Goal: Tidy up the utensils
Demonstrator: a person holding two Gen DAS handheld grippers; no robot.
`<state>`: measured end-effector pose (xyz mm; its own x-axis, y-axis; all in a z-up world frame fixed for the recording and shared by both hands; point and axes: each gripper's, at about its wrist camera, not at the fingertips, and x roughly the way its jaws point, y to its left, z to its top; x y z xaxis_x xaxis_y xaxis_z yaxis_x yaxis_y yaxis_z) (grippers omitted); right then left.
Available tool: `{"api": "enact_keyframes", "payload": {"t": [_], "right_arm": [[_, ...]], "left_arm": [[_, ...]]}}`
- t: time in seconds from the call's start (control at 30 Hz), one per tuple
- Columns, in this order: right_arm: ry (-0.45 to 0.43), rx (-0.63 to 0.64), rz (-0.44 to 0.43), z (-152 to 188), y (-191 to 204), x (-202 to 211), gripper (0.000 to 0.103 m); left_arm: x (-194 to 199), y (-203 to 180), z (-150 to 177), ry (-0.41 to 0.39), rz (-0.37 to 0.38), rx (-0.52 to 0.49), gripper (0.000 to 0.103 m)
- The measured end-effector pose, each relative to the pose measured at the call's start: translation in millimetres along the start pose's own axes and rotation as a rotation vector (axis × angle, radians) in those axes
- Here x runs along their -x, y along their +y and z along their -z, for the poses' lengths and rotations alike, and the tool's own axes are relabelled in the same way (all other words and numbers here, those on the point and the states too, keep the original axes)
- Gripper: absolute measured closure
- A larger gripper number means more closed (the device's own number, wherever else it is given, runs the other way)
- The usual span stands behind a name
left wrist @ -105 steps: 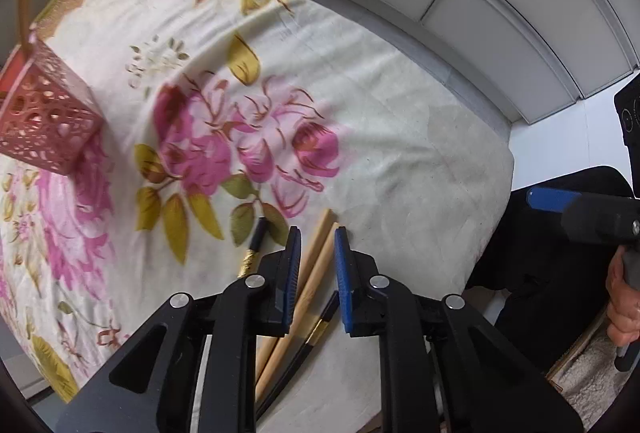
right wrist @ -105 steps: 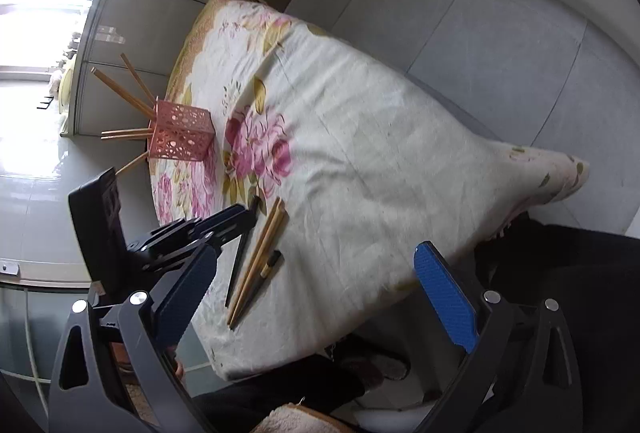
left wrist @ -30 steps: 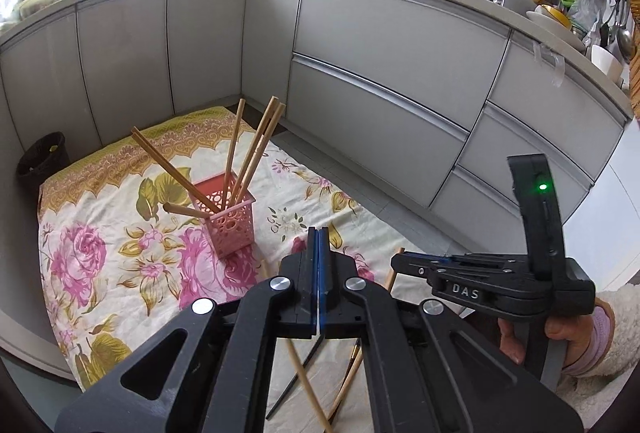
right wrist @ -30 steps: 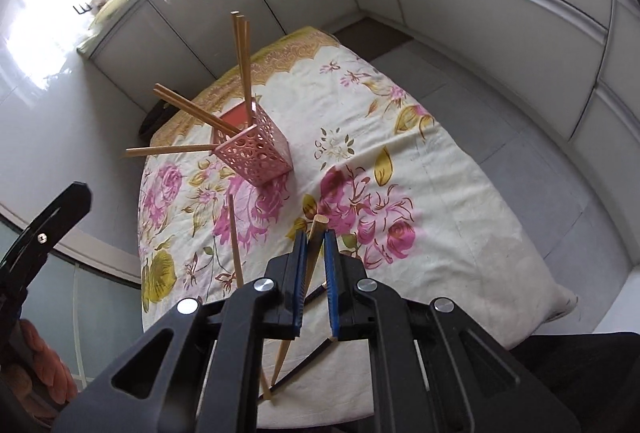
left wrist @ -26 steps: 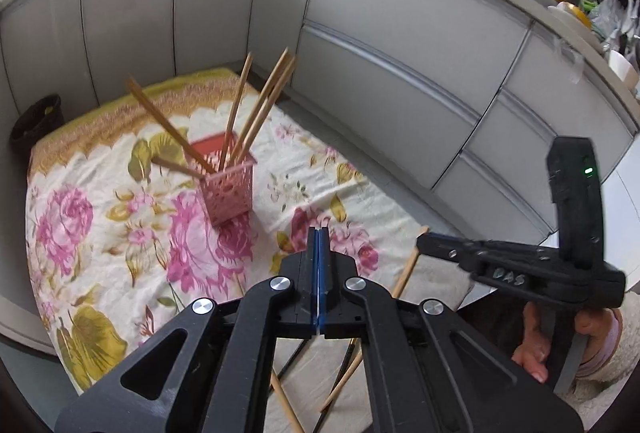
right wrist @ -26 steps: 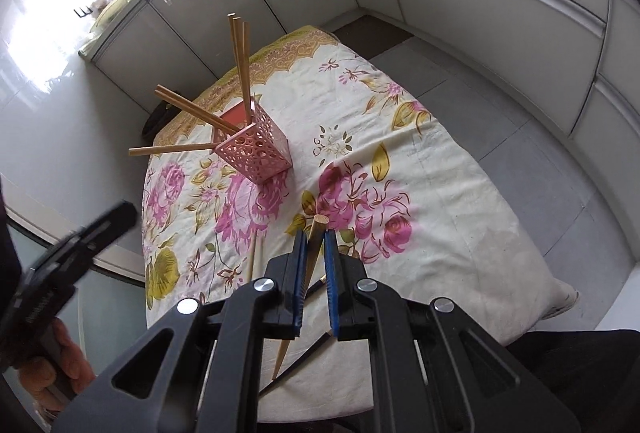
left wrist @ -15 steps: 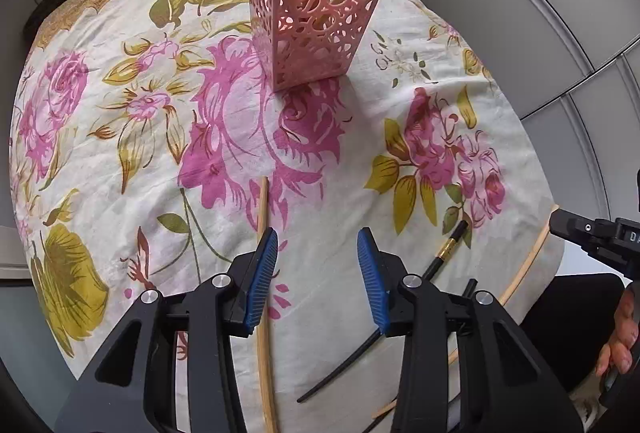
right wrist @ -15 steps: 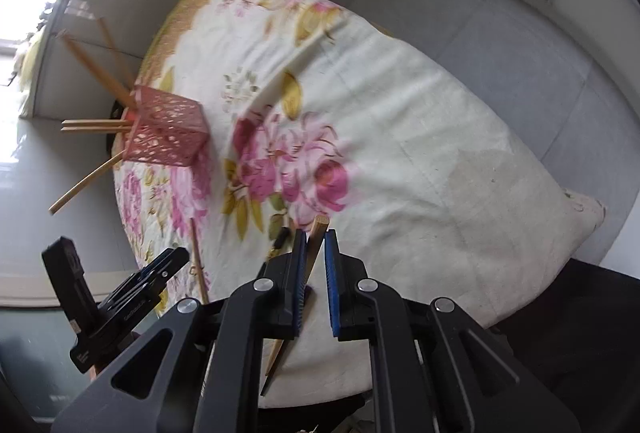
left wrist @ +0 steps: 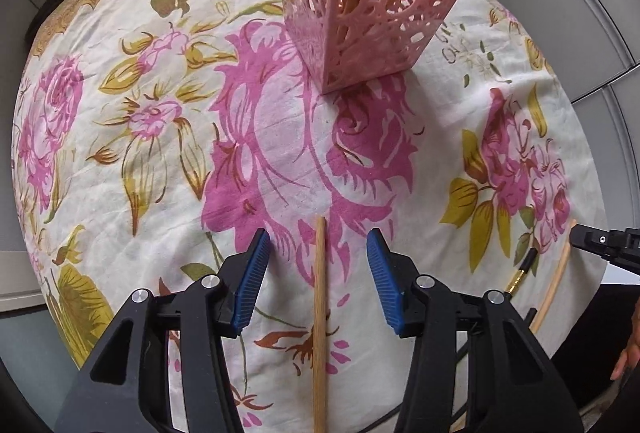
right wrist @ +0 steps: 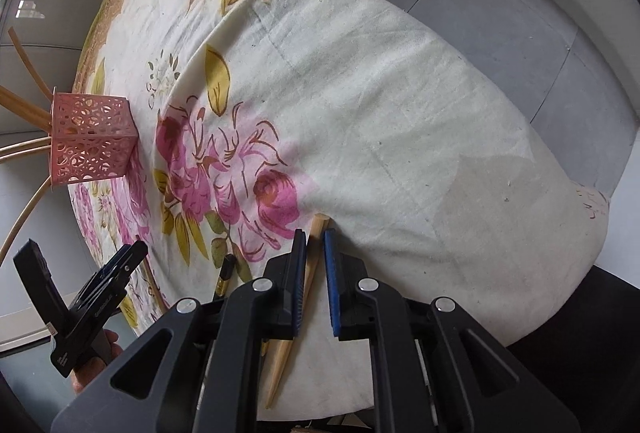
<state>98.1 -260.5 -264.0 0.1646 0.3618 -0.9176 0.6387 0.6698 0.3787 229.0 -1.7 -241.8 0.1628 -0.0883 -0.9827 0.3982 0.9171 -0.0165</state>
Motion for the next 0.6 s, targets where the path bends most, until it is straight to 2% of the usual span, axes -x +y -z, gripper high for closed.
{"api": "enact_keyframes", "payload": {"t": [0.07,0.1,0.13,0.2,0.23,0.33,0.43,0.53,0.6], "right_arm": [[0.015,-0.01,-0.007,-3.4,-2.9,-0.9,0.093],[0.023,-0.018,-0.011,-5.1,-4.3,-1.4,0.093],[0.03,-0.025,-0.014,-6.4,-4.8,-1.8,0.093],[0.034,-0.029,-0.007,-7.0,-4.3,-1.9,0.093],[0.03,-0.027,0.001,-6.7,-3.7,-1.4,0.093],[-0.007,-0.013,0.044,-0.9,2.2,0.2,0.093],[-0.061,0.016,0.058,6.3,8.3,0.6,0.094],[-0.117,0.02,0.007,13.2,5.0,9.4,0.095],[-0.172,0.068,-0.003,20.7,8.6,23.1,0.095]], "left_arm": [[0.6,-5.3,-2.1,-0.012,-0.025,-0.027,0.056],[2.0,-8.7,-2.3,-0.016,-0.016,-0.038,0.065],[3.5,-11.8,-1.4,-0.021,-0.016,-0.052,0.068],[6.5,-20.1,0.6,-0.037,-0.013,-0.079,0.095],[7.6,-23.7,2.3,-0.045,-0.021,-0.089,0.098],[10.5,-35.2,8.2,-0.08,-0.079,-0.126,0.099],[23.1,-36.2,14.7,-0.132,-0.079,-0.114,0.1],[60.7,-29.2,24.9,-0.218,-0.011,-0.087,0.1],[89.1,-24.2,35.4,-0.278,0.037,-0.071,0.1]]}}
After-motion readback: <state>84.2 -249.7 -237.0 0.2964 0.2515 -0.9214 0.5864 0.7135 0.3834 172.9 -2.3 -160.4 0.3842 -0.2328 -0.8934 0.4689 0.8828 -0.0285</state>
